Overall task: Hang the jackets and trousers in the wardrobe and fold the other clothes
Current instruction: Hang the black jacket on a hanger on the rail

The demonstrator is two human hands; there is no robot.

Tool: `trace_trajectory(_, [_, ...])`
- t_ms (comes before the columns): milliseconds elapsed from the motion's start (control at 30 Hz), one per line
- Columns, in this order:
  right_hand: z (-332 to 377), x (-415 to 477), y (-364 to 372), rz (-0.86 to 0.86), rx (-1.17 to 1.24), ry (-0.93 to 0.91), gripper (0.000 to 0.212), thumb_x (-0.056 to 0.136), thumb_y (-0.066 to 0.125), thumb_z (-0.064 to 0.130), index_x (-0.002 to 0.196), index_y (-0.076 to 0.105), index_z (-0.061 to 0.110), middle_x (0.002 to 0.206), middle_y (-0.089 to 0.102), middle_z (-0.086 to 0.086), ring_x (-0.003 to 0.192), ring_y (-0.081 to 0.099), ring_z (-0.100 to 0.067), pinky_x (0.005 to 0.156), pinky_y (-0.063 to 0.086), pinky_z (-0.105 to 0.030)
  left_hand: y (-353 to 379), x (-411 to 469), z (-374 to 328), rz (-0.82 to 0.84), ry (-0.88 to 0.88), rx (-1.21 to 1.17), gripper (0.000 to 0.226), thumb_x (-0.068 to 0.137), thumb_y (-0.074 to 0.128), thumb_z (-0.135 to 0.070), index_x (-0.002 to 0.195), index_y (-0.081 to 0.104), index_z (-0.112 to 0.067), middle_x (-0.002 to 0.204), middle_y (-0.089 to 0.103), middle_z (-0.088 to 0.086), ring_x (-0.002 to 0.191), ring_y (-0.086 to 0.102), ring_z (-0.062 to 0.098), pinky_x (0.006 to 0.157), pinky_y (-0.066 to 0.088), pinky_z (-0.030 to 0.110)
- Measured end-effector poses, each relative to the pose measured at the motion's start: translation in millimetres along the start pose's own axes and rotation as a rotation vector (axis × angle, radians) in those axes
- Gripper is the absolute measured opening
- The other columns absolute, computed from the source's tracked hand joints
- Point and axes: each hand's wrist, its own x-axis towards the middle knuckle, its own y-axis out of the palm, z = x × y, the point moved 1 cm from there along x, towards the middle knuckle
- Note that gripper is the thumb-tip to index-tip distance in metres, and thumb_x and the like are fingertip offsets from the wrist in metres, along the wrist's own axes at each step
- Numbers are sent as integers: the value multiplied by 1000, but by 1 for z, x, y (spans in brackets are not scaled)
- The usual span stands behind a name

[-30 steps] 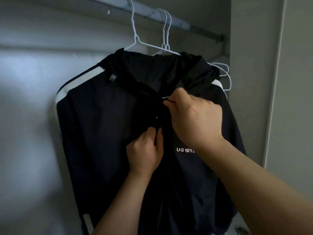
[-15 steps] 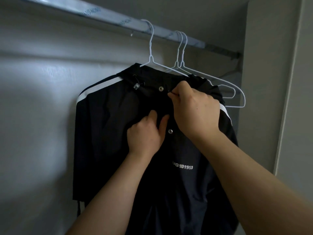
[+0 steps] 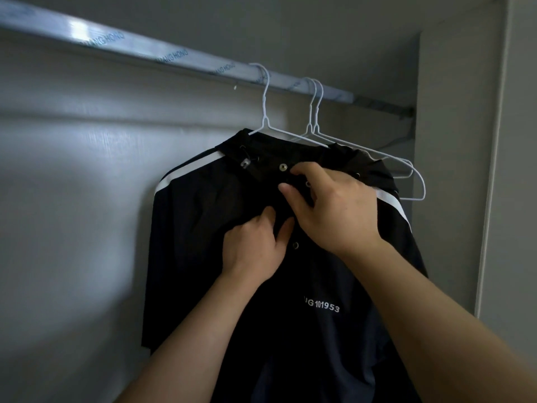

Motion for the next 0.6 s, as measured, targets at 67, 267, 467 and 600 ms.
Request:
trace_trajectory(67, [1, -4, -3, 18, 38, 71, 35, 97, 53, 56, 118, 59, 30, 86, 65, 12, 75, 63, -11, 51, 31, -23, -10, 1, 3, 1, 22, -18, 51, 93, 26, -63, 100, 54, -22, 81, 64, -3, 70, 67, 23, 65, 57, 39])
trace_trajectory(267, [-2, -15, 1, 87, 169, 406, 48, 91, 58, 57, 128, 40, 33, 106, 58, 10, 83, 58, -11, 61, 38, -28, -58, 25, -7, -350, 189, -108, 36, 102, 38, -44, 103, 59, -14, 105, 58, 1, 73, 62, 25, 57, 54, 43])
trace_trajectory(467, [2, -14, 8, 209, 370, 423, 30, 96, 61, 31, 123, 50, 34, 81, 61, 15, 71, 58, -1, 60, 47, -29, -74, 71, -9, -7, 269, 16, 42, 100, 51, -36, 140, 46, -26, 147, 40, -10, 110, 63, 25, 84, 54, 44])
trace_trajectory(600, [-4, -10, 12, 224, 459, 475, 28, 94, 59, 17, 119, 61, 28, 76, 67, 14, 69, 61, 0, 62, 46, -18, -74, 84, 2, 196, 242, 150, 43, 99, 49, -49, 138, 55, -32, 140, 50, -11, 116, 60, 22, 88, 50, 37])
